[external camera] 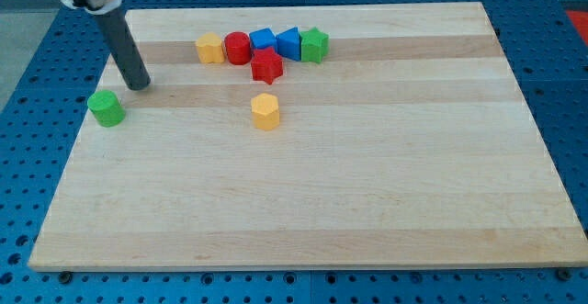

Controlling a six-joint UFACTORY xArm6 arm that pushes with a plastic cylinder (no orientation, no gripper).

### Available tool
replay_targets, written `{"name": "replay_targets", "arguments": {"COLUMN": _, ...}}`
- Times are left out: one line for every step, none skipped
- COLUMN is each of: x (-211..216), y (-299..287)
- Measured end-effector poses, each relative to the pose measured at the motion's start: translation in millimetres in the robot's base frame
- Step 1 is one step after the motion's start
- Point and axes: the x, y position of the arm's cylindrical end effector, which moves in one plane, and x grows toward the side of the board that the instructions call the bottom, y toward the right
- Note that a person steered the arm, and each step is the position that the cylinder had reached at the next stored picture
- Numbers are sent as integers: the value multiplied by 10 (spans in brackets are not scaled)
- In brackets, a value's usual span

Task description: Move the green circle closer to the yellow hexagon

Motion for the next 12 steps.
{"name": "replay_targets", "arguments": {"x": 20, "y": -504}}
{"name": "replay_targets", "arguments": {"x": 48, "y": -542}}
{"name": "replay_targets", "arguments": {"x": 375, "y": -535}}
{"name": "replay_targets", "arguments": {"x": 592, "y": -535}}
{"name": "replay_targets", "arguments": {"x": 607, "y": -410}}
{"name": "replay_targets", "arguments": {"x": 558, "y": -78}}
{"name": "replay_targets", "arguments": {"x": 558, "y": 63}}
{"name": "replay_targets", "arguments": {"x": 604, "y": -318}}
{"name": "replay_targets", "arguments": {"x": 758, "y": -467}}
{"name": "replay_targets", "arguments": {"x": 762, "y": -198}}
{"name": "replay_targets", "arguments": {"x": 692, "y": 253}}
{"name": "replay_targets", "arguments": {"x": 586, "y": 656}}
